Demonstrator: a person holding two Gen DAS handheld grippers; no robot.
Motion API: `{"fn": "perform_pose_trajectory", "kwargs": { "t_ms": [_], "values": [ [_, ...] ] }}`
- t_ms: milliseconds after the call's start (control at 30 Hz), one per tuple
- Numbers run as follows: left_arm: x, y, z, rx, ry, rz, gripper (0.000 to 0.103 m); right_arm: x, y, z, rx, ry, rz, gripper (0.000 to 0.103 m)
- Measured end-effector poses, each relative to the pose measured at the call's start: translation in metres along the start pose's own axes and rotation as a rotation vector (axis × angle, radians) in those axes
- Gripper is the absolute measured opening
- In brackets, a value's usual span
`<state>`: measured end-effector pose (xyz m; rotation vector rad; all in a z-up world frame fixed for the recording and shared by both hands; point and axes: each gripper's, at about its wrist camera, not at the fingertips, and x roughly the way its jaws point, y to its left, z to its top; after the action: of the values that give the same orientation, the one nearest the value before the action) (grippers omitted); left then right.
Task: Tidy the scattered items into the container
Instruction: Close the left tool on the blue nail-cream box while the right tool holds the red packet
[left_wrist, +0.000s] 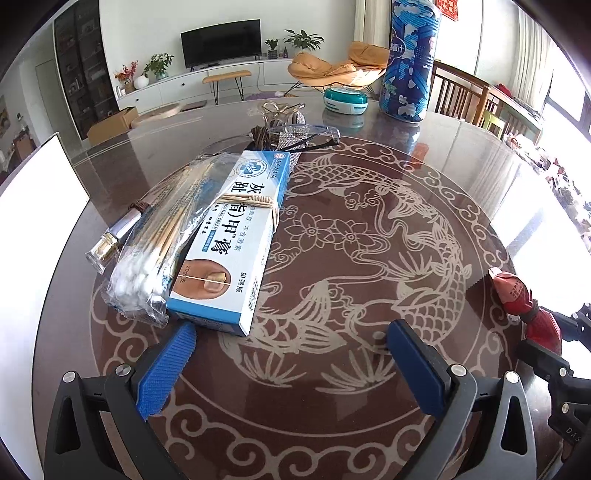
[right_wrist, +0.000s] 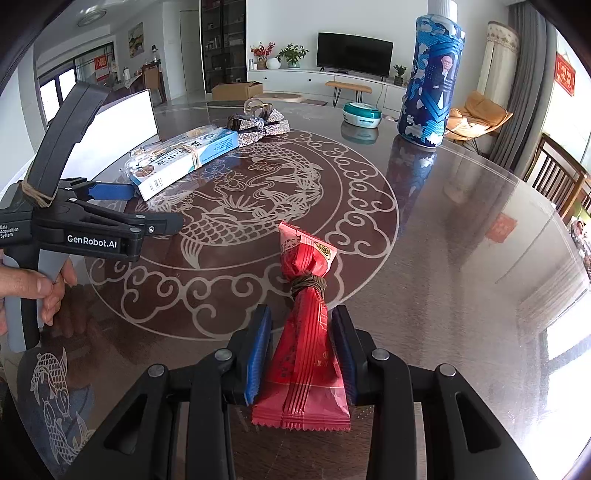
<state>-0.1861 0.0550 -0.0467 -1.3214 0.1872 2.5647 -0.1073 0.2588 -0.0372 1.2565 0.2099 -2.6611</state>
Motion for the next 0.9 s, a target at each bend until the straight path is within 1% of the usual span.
{"fn": "perform_pose_trajectory", "kwargs": {
  "t_ms": [167,233,367,533,700,733,767,800,833,900],
  "values": [
    [0.000,0.010,0.000,-0.030,0.005,0.023,0.103,-0.002,0.000,0.000,0.000,-0.005,-0.004,0.036],
    [0.001,0.014,0.001,-0.027,0.009,0.021,0.103,-0.002,0.000,0.000,0.004,-0.005,-0.001,0.036],
    [0.010,0.024,0.014,0.002,0.014,0.001,0.103,-0.003,-0.002,0.000,0.014,-0.009,0.004,0.036],
    [0.027,0.034,0.038,0.051,0.019,-0.033,0.103,-0.006,-0.004,-0.001,0.029,-0.025,0.010,0.036],
    [0.039,0.021,0.056,0.115,0.021,-0.072,0.102,-0.006,-0.008,-0.001,0.050,-0.023,0.018,0.036],
    [0.038,0.017,0.057,0.125,0.009,-0.077,0.087,-0.005,-0.010,-0.001,0.058,-0.021,0.020,0.036],
    [0.035,0.013,0.058,0.133,-0.003,-0.079,0.078,-0.005,-0.012,-0.001,0.068,-0.019,0.023,0.036],
    [0.033,0.010,0.058,0.135,-0.010,-0.077,0.057,-0.004,-0.014,-0.001,0.080,-0.016,0.027,0.036],
    [0.030,0.007,0.058,0.133,-0.013,-0.070,0.044,-0.004,-0.017,-0.002,0.095,-0.013,0.031,0.036],
    [0.024,0.005,0.050,0.111,-0.020,-0.049,0.044,-0.002,-0.023,-0.002,0.126,-0.008,0.042,0.036]
  ]
}}
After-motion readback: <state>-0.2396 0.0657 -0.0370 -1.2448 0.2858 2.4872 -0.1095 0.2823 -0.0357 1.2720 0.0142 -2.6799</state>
